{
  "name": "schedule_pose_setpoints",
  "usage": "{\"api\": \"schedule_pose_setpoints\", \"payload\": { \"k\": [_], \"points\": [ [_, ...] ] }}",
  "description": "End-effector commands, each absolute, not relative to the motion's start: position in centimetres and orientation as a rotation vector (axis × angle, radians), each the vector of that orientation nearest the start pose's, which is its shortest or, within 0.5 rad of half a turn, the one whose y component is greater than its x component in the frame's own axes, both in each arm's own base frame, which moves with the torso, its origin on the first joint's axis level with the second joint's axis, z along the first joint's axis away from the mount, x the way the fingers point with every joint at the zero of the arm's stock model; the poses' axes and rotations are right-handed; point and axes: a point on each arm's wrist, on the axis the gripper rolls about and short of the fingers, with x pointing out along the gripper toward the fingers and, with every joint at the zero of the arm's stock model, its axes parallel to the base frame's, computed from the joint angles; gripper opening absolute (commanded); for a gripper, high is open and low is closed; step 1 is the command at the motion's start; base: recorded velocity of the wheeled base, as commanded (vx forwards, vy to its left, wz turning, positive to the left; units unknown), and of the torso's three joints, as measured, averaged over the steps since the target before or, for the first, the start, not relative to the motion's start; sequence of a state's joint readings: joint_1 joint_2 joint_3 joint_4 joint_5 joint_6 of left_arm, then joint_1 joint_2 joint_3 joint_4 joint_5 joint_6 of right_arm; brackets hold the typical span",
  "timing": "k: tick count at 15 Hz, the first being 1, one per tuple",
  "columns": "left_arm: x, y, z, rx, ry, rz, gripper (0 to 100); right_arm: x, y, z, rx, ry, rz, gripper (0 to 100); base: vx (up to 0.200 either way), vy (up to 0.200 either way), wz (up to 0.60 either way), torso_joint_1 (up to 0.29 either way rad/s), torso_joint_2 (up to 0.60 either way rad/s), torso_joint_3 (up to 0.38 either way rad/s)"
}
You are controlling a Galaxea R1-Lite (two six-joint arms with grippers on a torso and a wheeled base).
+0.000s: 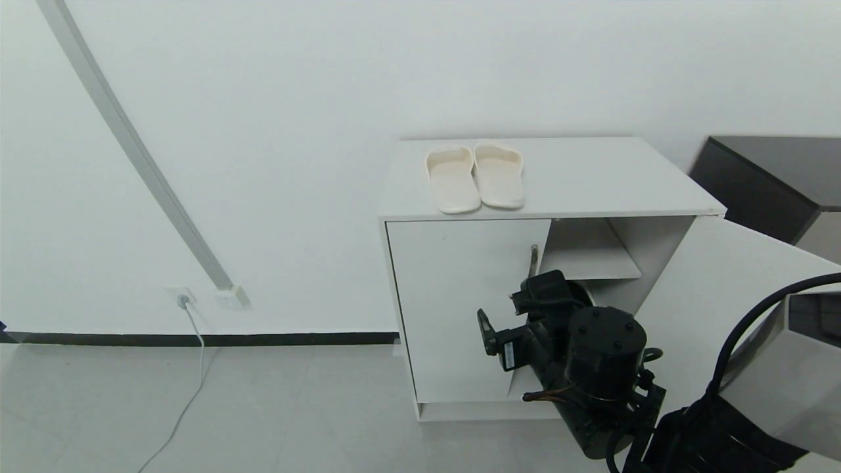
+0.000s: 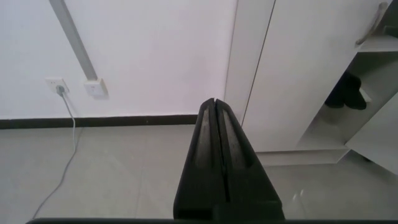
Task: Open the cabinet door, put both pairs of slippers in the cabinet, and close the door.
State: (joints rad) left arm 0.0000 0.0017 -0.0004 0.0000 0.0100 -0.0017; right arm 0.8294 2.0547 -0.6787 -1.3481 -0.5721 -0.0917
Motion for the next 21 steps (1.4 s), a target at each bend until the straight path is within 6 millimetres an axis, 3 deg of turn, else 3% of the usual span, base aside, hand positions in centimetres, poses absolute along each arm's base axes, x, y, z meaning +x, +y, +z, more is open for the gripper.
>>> {"api": "schedule_pose_setpoints", "payload": {
  "k": [1,10,14,21],
  "points": [
    [-2.3,0.0,7.6,-0.002,0.002,0.009,0,24.3,24.8,10.5,-0.110,0.010,0.259,100,0.000,0.000,0.00,0.251,-0.57,-0.330],
    [-2.3,0.0,7.6,0.000,0.000,0.009,0,24.4,24.7,10.6,-0.106,0.003,0.257,100,0.000,0.000,0.00,0.231,-0.51,-0.283],
    [-2.3,0.0,7.6,-0.002,0.002,0.009,0,24.7,25.0,11.3,-0.122,-0.020,0.256,100,0.000,0.000,0.00,0.035,-0.08,-0.038],
    [-2.3,0.0,7.6,0.000,0.000,0.009,0,24.9,27.4,21.3,-0.010,0.117,0.280,100,0.000,0.000,0.00,0.000,0.00,0.000]
  ]
}}
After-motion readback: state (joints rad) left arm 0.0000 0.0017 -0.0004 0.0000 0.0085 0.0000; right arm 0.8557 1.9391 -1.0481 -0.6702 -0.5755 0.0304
